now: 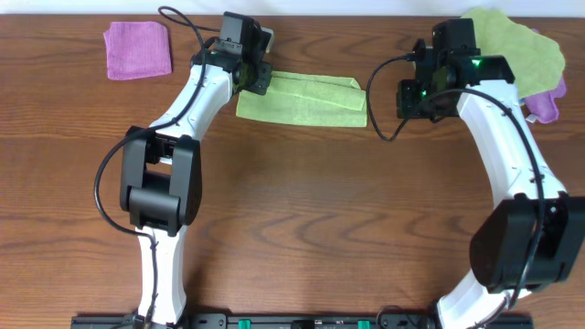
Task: Fold the cloth
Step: 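Lower both grippers onto the left and right ends of the strip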
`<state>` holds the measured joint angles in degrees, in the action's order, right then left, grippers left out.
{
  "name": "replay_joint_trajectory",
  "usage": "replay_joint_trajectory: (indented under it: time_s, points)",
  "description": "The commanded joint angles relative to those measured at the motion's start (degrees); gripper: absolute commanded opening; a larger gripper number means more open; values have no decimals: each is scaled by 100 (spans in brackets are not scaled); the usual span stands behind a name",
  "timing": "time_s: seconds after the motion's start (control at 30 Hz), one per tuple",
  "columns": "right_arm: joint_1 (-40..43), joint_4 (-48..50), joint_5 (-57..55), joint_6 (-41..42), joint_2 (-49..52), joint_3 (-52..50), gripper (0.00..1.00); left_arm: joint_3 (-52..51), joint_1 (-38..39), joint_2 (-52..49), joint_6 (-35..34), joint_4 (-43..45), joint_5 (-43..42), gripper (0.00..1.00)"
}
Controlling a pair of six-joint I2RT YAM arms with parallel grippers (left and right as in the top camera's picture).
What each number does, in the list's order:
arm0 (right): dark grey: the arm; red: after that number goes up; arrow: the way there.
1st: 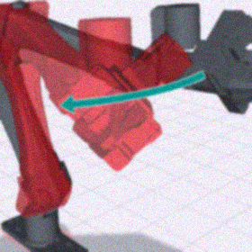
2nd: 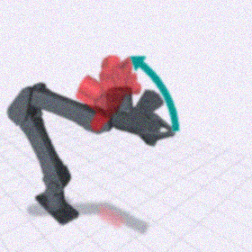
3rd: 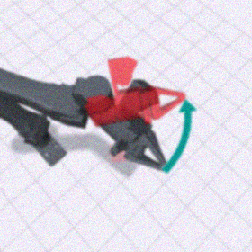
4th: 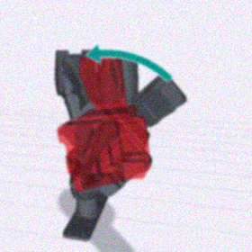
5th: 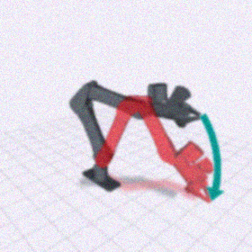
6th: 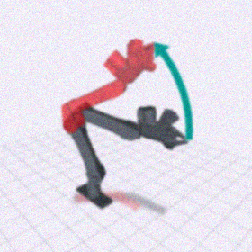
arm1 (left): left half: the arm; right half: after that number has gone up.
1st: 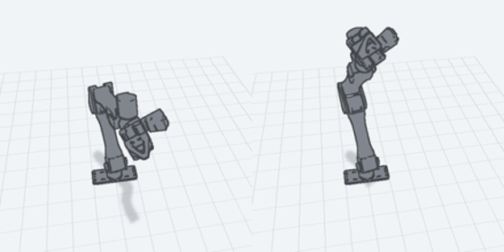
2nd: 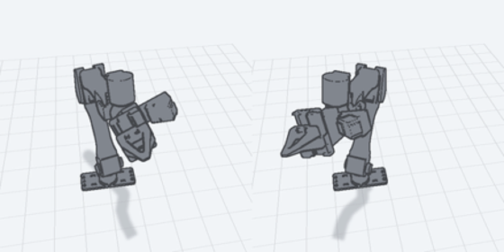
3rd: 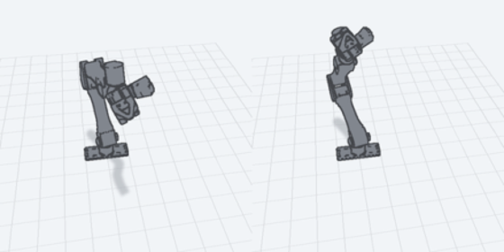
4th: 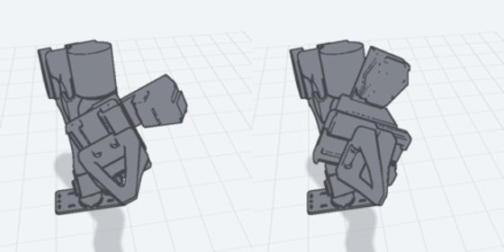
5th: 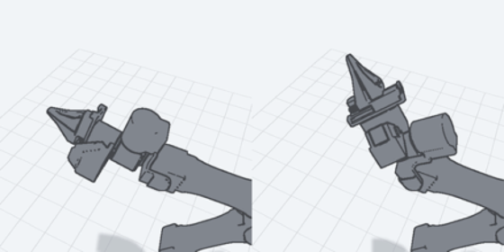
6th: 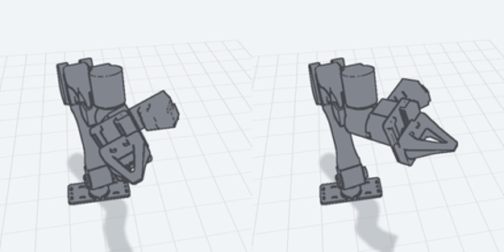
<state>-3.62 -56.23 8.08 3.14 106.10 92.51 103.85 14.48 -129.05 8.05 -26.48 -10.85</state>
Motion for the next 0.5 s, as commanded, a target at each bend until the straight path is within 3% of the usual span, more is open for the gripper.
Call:
replay_joint_trajectory:
  time_s: [0.0, 0.47]
  points:
    - [-61, 9, -35, -107, -44, -2, 1, 37, 20, -238, 219, 22, 245, 6]
    - [-59, 166, -37, -107, -33, -13, 1, 37, 22, -446, 223, 31, 278, 6]
